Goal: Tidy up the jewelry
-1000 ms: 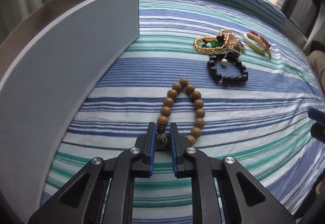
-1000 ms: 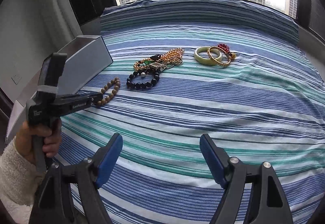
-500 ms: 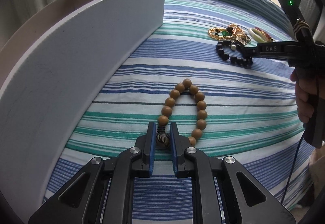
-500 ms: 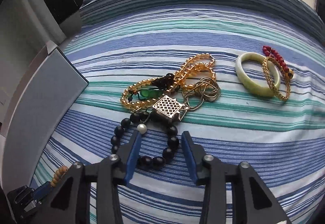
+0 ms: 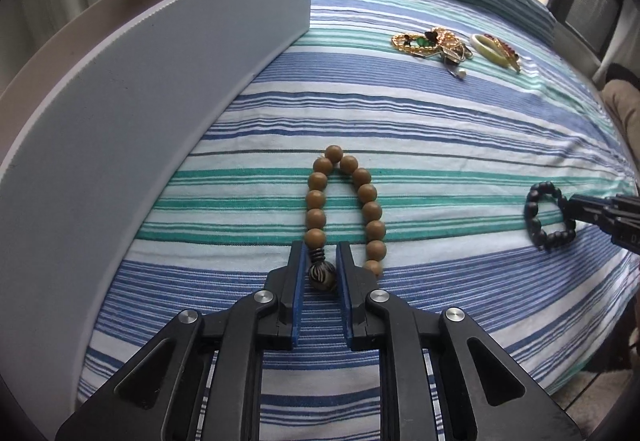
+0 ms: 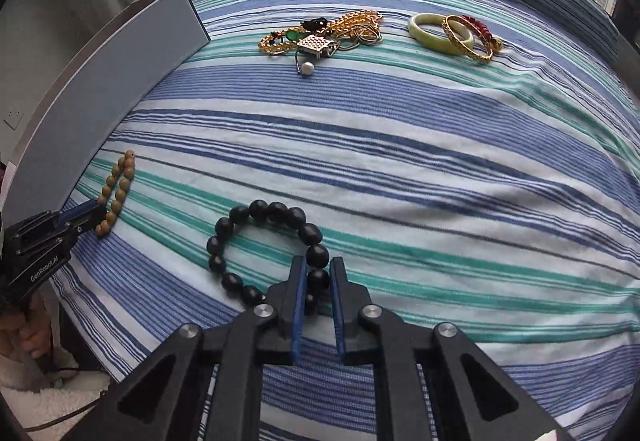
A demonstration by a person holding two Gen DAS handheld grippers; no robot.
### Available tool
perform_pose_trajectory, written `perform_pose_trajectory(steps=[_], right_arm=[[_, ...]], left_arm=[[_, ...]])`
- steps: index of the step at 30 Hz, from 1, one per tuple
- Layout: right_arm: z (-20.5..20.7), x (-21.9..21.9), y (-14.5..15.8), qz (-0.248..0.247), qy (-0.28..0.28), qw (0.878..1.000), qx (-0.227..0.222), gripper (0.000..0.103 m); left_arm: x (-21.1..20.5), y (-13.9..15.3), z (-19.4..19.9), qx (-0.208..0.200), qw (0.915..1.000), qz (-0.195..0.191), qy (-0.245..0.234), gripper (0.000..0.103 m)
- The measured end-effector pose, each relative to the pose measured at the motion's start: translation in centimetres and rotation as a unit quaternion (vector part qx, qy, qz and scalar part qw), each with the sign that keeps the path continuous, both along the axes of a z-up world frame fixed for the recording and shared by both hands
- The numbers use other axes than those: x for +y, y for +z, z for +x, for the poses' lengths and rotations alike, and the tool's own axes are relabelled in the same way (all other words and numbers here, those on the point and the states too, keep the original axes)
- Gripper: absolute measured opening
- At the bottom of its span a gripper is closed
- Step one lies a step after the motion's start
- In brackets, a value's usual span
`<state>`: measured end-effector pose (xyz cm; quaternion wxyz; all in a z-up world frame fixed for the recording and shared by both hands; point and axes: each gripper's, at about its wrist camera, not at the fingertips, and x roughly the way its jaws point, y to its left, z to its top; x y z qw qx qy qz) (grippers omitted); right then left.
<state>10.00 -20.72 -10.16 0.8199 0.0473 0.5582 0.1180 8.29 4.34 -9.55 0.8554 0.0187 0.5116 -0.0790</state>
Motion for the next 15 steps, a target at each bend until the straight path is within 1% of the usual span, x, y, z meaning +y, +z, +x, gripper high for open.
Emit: perform_pose_trajectory(steps=[1, 2, 3, 5, 7, 9, 11, 15], right_arm=[[-0.4, -0.5, 0.2, 0.001, -0.007, 1.000, -0.006, 0.014], [-0.7, -1.0, 0.5, 0.004, -0.015, 1.000, -0.015, 0.024], [-0.9, -1.7, 1.0, 0.010, -0.022, 0.999, -0.025, 0.034], [-1.4, -2.9, 2.0, 0.016, -0.023, 0.999, -0.039, 0.035], [-1.4, -3.3, 2.4, 0.009, -0.011, 0.999, -0.042, 0.035], [-1.5, -3.1, 2.2, 0.008, 0.002, 0.999, -0.039, 0.035], [-1.7, -2.9, 2.1, 0.007, 0.008, 0.999, -0.037, 0.035], [-2.1, -2.2, 2.6, 0.016, 0.018, 0.999, -0.046, 0.035]], left_arm=[[0.2, 0.2, -0.1, 0.001, 1.0000, 0.002, 0.002, 0.032], [0.4, 0.4, -0.3, -0.002, 1.0000, 0.000, 0.004, 0.044], [0.9, 0.7, -0.6, -0.006, 1.0000, -0.005, 0.006, 0.047], [1.9, 1.3, -1.0, -0.007, 0.9999, -0.013, 0.008, 0.047], [2.7, 1.6, -1.4, -0.005, 0.9998, -0.016, 0.008, 0.049], [3.4, 1.8, -1.7, -0.004, 0.9998, -0.017, 0.006, 0.052], [4.0, 1.8, -1.9, -0.001, 0.9996, -0.027, 0.007, 0.053], [4.1, 1.2, -1.3, 0.016, 0.9984, -0.050, 0.020, 0.053]])
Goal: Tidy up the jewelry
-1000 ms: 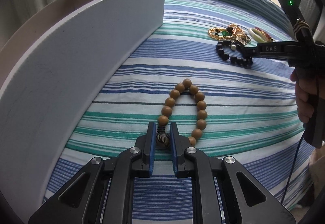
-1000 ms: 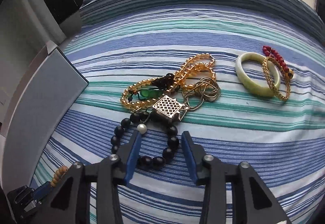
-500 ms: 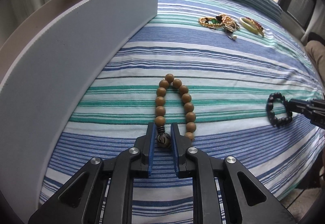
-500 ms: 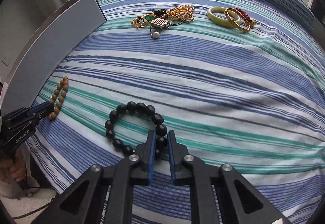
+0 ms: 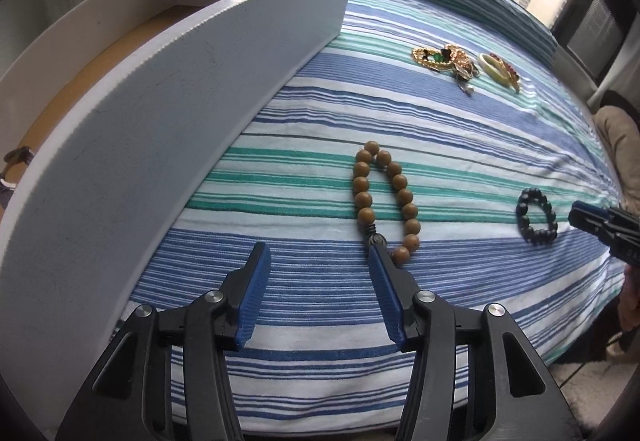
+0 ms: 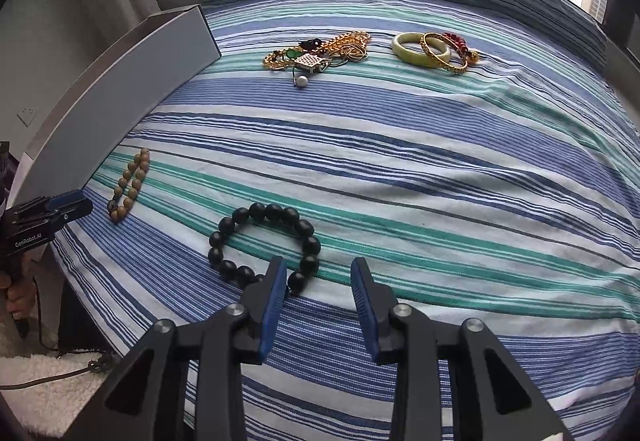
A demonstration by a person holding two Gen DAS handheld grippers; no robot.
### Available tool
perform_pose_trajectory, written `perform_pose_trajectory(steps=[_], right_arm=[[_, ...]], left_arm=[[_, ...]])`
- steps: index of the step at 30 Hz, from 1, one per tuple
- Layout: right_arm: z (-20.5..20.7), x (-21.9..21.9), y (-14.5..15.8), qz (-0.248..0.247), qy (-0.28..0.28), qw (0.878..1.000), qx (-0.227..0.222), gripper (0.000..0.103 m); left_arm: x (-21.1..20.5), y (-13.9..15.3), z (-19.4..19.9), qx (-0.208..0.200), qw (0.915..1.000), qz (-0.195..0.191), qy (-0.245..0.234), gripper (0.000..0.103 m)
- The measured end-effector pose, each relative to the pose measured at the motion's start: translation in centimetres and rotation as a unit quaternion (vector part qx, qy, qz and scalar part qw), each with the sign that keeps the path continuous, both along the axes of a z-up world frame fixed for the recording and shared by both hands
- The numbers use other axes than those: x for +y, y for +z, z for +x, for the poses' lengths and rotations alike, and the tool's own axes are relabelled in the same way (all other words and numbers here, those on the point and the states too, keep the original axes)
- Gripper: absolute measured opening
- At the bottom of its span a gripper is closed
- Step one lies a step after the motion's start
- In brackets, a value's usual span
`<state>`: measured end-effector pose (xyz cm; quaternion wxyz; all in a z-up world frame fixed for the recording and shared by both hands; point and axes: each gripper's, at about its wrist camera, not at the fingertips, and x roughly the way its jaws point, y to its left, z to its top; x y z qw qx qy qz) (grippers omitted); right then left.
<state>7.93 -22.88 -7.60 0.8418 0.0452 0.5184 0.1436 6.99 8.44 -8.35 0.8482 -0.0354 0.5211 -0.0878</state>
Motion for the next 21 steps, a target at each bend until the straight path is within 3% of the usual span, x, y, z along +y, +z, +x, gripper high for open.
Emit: perform_pose_trajectory(steps=[7, 10, 16, 17, 18, 19, 21], right_arm=[[-1.0, 3.4, 1.0, 0.012, 0.073, 0.997, -0.022, 0.035], [-0.9, 5.6, 0.6, 0.005, 0.111, 0.993, -0.029, 0.035], [0.6, 8.8, -2.4, -0.035, 0.146, 0.989, -0.013, 0.035], [0.6, 9.0, -2.3, -0.046, 0.147, 0.988, -0.023, 0.032], [0.6, 9.1, -2.3, -0.059, 0.142, 0.988, -0.021, 0.021], [0.6, 8.8, -2.2, -0.057, 0.133, 0.989, -0.018, 0.012], [0.5, 7.3, -1.6, -0.017, 0.115, 0.993, -0.009, 0.012]], left_arm=[[-4.0, -0.8, 0.4, -0.006, 0.9992, 0.022, -0.033, 0.048], [-4.7, -1.0, 0.3, -0.003, 0.9991, 0.010, -0.041, 0.029], [-5.2, -1.1, -0.2, -0.009, 0.9987, 0.014, -0.048, 0.022], [-4.9, -1.1, -0.2, -0.006, 0.9989, 0.004, -0.046, 0.021], [-4.5, -0.9, -0.3, -0.005, 0.9990, -0.012, -0.043, 0.011], [-4.0, -0.5, -0.4, -0.004, 0.9989, -0.024, -0.040, 0.011], [-3.2, 0.3, -0.6, -0.010, 0.9989, -0.034, -0.032, 0.011]])
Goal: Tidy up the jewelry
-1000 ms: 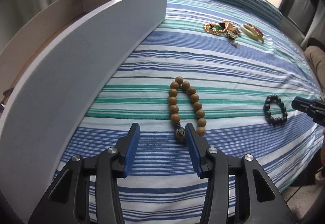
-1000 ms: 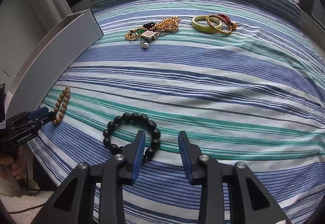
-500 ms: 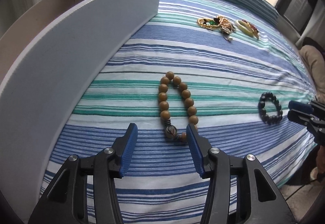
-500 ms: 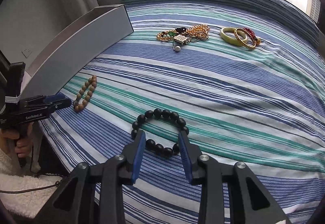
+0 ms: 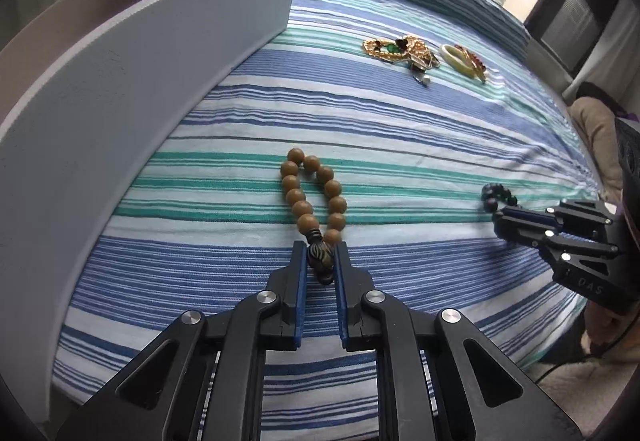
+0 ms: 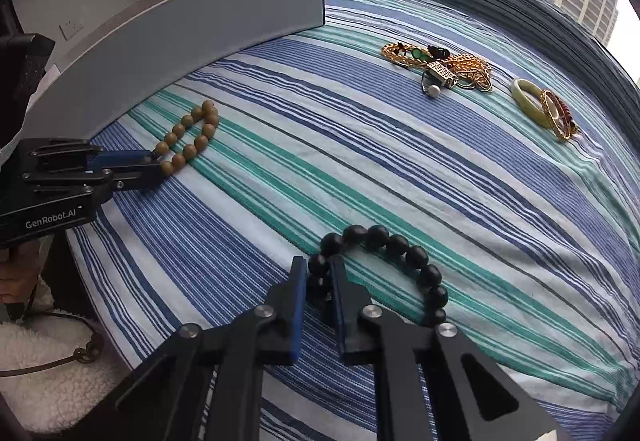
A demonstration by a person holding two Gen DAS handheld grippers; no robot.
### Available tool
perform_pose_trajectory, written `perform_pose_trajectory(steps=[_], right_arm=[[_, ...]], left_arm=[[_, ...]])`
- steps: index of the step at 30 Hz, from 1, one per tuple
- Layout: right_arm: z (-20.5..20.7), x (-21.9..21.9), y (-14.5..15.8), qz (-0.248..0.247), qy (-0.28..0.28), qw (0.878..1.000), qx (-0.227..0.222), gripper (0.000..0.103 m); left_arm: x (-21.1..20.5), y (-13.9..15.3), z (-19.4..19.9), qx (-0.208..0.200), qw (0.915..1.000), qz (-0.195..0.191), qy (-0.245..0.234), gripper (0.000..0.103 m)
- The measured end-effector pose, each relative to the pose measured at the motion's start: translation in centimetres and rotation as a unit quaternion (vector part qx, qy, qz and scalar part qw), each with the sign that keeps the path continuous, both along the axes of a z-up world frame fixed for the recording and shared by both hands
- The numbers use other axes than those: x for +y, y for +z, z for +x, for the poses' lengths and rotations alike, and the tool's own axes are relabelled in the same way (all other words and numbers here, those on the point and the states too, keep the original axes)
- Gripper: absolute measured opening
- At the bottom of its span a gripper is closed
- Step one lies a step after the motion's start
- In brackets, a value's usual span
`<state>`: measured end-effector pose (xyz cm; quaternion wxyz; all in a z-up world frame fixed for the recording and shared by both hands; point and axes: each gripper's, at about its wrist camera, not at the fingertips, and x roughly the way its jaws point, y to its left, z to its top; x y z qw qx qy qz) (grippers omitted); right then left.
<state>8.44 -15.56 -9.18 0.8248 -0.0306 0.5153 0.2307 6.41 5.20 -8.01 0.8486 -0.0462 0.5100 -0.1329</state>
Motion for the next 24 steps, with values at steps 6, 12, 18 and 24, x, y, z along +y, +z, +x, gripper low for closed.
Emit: perform_pose_trajectory(steps=[6, 12, 18, 24], right_arm=[[-0.7, -3.4, 3.6, 0.057, -0.037, 0.998, -0.004, 0.012], [0.1, -3.3, 9.3, 0.102, -0.026, 0.994, -0.042, 0.012], [3.1, 1.0, 16.6, 0.145, 0.026, 0.983, -0.105, 0.012], [8.5, 8.7, 21.0, 0.178, 0.075, 0.971, -0.144, 0.012]], left_arm=[[1.8, 3.6, -1.1, -0.027, 0.9994, -0.021, 0.012, 0.011], [5.1, 11.0, -2.9, -0.084, 0.9945, -0.048, 0.039, 0.011], [12.0, 18.7, -3.7, -0.154, 0.9812, -0.011, 0.117, 0.011], [18.1, 18.2, -1.9, -0.142, 0.9715, 0.041, 0.185, 0.011]])
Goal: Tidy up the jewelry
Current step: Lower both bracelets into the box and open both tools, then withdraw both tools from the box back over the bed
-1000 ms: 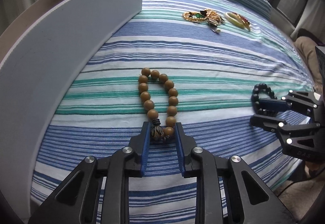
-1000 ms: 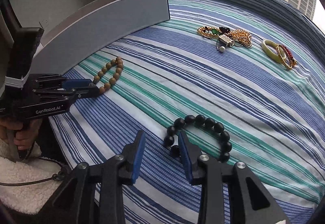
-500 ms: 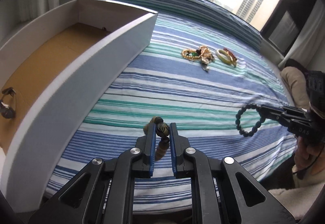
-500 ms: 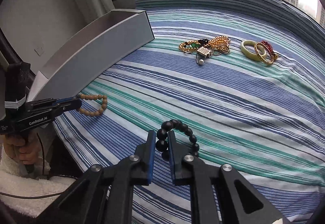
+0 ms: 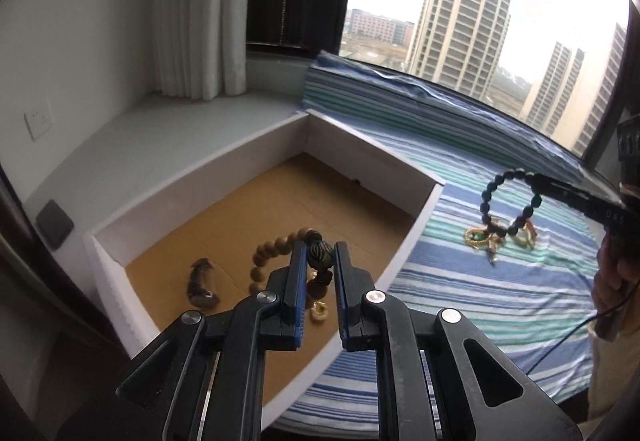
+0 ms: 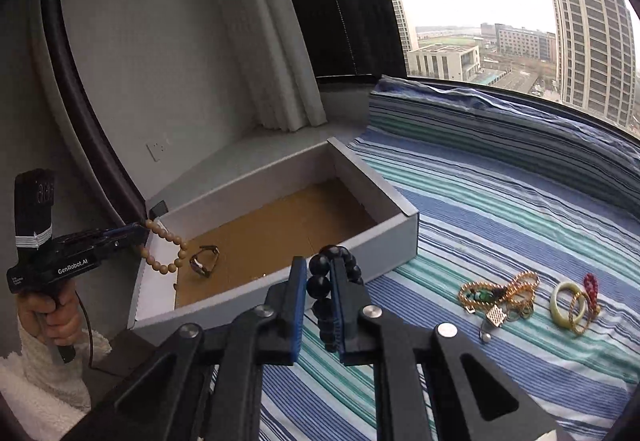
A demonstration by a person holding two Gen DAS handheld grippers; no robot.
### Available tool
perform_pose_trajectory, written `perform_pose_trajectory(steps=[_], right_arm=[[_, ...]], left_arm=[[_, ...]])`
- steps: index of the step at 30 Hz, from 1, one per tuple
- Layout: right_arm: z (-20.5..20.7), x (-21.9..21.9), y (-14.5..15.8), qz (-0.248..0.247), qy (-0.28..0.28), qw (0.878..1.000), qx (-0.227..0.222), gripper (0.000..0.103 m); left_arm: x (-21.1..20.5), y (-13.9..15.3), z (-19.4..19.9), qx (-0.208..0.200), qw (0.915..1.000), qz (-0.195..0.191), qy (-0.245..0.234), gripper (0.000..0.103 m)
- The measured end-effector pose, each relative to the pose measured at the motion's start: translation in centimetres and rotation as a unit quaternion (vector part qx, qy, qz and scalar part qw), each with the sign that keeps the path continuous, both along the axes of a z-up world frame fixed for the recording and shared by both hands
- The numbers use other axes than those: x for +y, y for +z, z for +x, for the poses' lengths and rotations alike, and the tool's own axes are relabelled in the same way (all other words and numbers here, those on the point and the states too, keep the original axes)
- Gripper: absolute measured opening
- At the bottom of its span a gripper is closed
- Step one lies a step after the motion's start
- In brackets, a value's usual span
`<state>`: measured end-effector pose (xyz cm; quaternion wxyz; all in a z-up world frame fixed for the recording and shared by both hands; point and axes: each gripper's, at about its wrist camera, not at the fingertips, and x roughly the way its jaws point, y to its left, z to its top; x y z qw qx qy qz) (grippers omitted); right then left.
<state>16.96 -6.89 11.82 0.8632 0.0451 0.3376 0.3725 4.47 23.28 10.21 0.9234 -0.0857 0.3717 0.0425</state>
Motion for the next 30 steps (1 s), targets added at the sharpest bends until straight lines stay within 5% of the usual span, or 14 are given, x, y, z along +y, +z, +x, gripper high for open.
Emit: perform_pose_trajectory(steps=[5, 13, 16, 18, 24, 30], right_arm=[[4.5, 7.1, -0.3, -0.008, 0.028, 1.000, -0.004, 0.012], [8.7, 14.7, -5.7, -0.076, 0.034, 0.996, 0.016, 0.012], [8.9, 15.5, -6.2, -0.076, 0.026, 0.997, 0.012, 0.019], [8.6, 14.5, -5.1, -0.048, 0.011, 0.999, 0.008, 0.046], [5.1, 8.4, -0.4, -0.017, -0.018, 0.998, -0.053, 0.052], [-0.2, 0.7, -1.8, -0.069, -0.069, 0.992, -0.084, 0.059]], left_arm=[[3.0, -4.9, 1.5, 0.054, 0.9980, 0.003, 0.032, 0.011], [3.8, -10.1, 2.4, 0.111, 0.9922, 0.020, 0.053, 0.012], [3.7, -9.5, 2.2, 0.104, 0.9907, 0.050, 0.072, 0.032], [3.5, -8.1, 1.6, 0.076, 0.9918, 0.063, 0.081, 0.068], [0.1, -4.3, 0.4, 0.012, 0.9947, 0.082, 0.061, 0.082], [-7.6, -4.0, 0.7, -0.021, 0.9979, 0.057, -0.022, 0.092]])
